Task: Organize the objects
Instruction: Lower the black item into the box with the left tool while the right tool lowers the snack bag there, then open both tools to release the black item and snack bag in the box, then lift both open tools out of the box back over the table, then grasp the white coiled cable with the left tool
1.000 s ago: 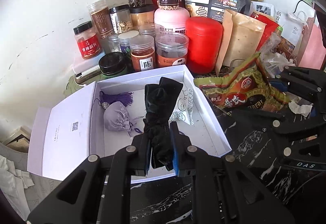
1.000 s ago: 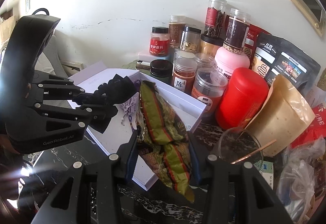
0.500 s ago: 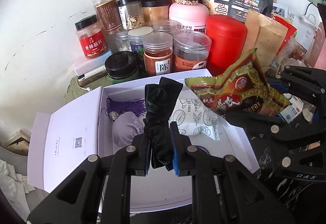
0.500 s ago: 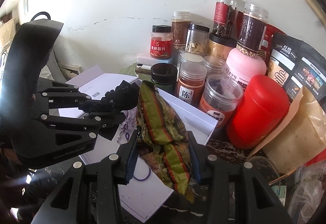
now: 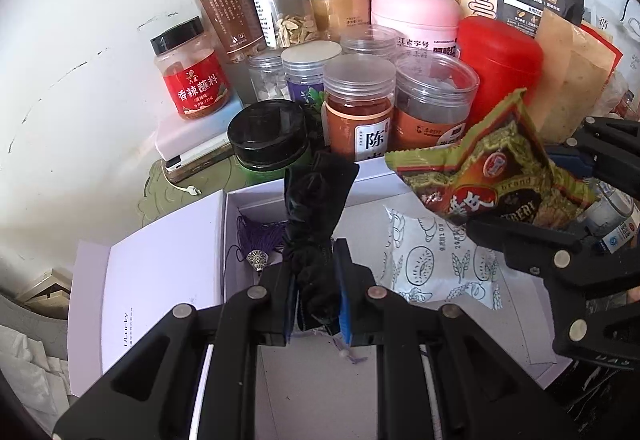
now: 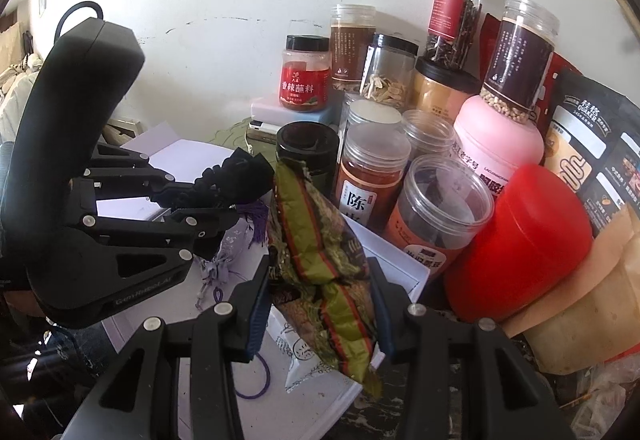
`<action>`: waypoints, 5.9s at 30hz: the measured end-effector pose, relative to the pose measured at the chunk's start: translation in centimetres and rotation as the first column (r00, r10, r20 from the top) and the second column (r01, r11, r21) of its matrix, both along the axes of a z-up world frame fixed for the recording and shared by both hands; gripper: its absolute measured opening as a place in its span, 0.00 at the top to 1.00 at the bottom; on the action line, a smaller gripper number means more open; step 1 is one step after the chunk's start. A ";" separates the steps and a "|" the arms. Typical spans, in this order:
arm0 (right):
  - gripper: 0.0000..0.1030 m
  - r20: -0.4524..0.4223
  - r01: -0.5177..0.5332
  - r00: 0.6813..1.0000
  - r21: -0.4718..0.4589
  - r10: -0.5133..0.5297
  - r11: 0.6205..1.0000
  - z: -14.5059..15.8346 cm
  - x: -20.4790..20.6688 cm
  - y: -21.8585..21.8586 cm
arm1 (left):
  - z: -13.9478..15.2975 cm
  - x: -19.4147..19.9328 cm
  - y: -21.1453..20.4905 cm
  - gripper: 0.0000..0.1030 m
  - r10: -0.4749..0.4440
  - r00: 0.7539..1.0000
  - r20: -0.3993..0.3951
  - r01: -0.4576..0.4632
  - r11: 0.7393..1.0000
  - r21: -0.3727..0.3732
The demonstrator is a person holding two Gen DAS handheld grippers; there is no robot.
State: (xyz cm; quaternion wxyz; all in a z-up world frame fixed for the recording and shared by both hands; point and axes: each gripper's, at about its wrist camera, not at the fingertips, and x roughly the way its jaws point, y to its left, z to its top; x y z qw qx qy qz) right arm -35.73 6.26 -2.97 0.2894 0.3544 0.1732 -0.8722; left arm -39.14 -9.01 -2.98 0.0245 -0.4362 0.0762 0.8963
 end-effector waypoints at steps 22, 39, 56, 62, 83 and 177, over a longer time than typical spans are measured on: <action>0.57 0.086 0.026 0.996 0.031 -0.028 0.999 -3.4 -3.1 -1.4 | -4.2 -3.2 -1.9 0.85 0.036 0.995 0.088 -0.035 0.999 -0.011; 0.37 0.047 0.064 0.997 0.040 -0.066 0.997 -1.5 -2.2 -0.5 | -2.4 -2.3 -2.0 0.40 0.090 0.992 0.086 -0.089 0.996 -0.019; 0.37 -0.029 0.079 0.996 0.008 -0.078 0.997 4.0 1.0 1.0 | 3.9 1.1 -1.4 0.40 0.102 0.995 -0.001 -0.102 0.995 -0.019; 0.37 -0.060 0.085 0.995 -0.006 -0.085 0.996 6.1 2.6 1.7 | 6.2 2.8 -0.6 0.40 0.115 0.993 -0.031 -0.116 0.993 -0.031; 0.37 -0.132 0.095 0.986 -0.048 -0.100 0.994 10.5 10.4 4.9 | 12.4 10.3 2.9 0.40 0.088 0.991 -0.103 -0.091 0.996 -0.024; 0.37 0.143 0.015 0.990 -0.062 -0.006 0.998 -6.5 29.5 8.0 | -5.5 37.9 4.5 0.35 0.100 0.978 0.183 -0.136 0.972 0.191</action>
